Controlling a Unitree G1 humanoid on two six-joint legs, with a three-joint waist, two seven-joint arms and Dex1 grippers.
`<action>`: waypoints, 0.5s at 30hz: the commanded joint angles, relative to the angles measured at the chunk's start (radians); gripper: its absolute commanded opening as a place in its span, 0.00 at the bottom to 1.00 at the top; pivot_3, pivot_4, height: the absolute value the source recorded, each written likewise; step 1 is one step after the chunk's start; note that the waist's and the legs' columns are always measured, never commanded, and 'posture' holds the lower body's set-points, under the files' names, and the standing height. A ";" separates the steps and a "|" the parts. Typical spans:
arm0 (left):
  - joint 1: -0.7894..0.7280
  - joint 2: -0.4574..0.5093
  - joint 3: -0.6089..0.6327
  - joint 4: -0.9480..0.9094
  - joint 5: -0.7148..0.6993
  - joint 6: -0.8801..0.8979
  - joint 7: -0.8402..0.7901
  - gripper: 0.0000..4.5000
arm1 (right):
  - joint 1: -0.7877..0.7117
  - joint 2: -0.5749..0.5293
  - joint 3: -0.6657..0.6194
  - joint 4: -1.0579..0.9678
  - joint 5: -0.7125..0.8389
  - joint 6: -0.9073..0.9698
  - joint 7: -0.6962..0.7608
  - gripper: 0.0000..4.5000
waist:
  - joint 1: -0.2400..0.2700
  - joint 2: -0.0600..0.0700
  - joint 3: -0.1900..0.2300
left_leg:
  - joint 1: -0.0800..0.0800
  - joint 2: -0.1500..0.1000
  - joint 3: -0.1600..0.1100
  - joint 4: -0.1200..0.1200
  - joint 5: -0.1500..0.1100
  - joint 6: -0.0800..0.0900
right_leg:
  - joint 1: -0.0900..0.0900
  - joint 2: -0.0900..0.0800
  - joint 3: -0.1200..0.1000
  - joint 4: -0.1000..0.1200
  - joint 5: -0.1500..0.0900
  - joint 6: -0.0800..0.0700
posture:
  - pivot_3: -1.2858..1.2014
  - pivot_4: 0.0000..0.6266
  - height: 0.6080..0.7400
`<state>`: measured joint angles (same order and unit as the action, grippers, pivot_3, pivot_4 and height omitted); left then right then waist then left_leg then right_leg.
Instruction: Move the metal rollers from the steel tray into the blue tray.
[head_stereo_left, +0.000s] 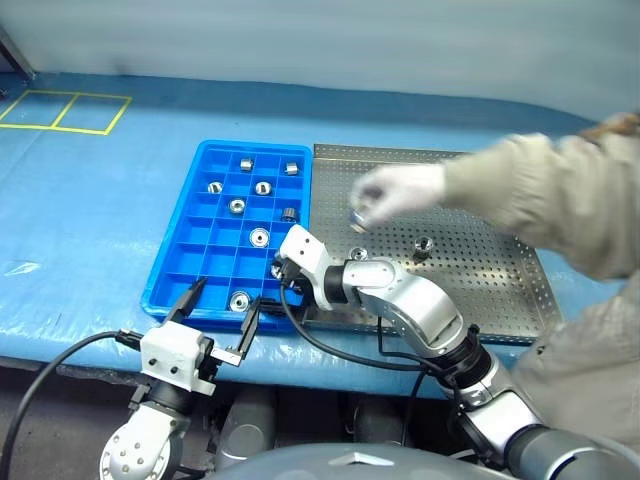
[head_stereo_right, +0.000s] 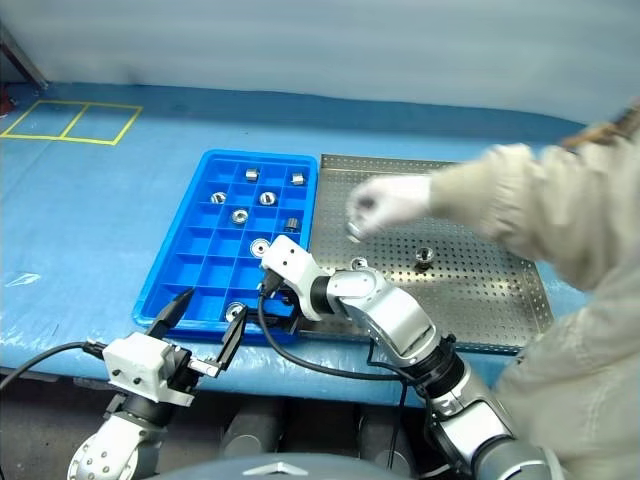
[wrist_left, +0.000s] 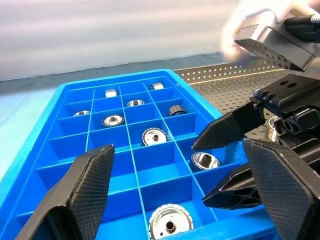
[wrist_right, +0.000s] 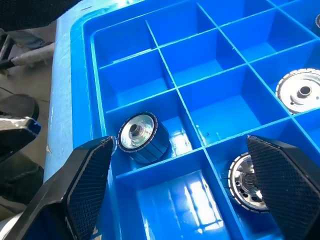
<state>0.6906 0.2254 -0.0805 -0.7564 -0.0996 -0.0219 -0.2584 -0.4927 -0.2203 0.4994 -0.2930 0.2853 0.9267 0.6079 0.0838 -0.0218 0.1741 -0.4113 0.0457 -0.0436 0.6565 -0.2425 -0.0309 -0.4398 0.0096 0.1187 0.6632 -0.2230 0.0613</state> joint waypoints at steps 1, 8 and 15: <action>0.000 0.002 0.004 -0.018 -0.012 -0.002 -0.002 1.00 | -0.005 0.002 -0.018 -0.042 0.012 -0.002 0.000 1.00 | 0.000 0.000 0.000 | 0.000 0.000 0.000 0.000 0.000 0.000 | 0.000 0.000 0.000 0.000 0.000 0.000 | 0.63 0.24 1.00; -0.007 0.004 0.005 -0.015 -0.013 -0.004 -0.008 1.00 | -0.007 0.002 -0.023 -0.041 0.011 -0.005 -0.004 1.00 | 0.000 0.000 0.000 | 0.000 0.000 0.000 0.000 0.000 0.000 | 0.000 0.000 0.000 0.000 0.000 0.000 | 0.63 0.24 1.00; -0.015 0.009 0.007 -0.017 -0.014 0.005 -0.011 1.00 | -0.003 0.004 -0.024 -0.042 0.011 -0.006 -0.008 1.00 | -0.001 0.000 0.000 | 0.000 0.000 0.000 0.000 0.000 0.000 | 0.000 0.000 0.000 0.000 0.000 0.000 | 0.63 0.24 1.00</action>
<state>0.6772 0.2296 -0.0771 -0.7564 -0.1002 -0.0113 -0.2640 -0.4927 -0.2215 0.4978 -0.2951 0.2853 0.9267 0.6046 0.0824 -0.0217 0.1741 -0.4113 0.0456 -0.0436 0.6565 -0.2425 -0.0309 -0.4398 0.0096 0.1187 0.6632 -0.2230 0.0613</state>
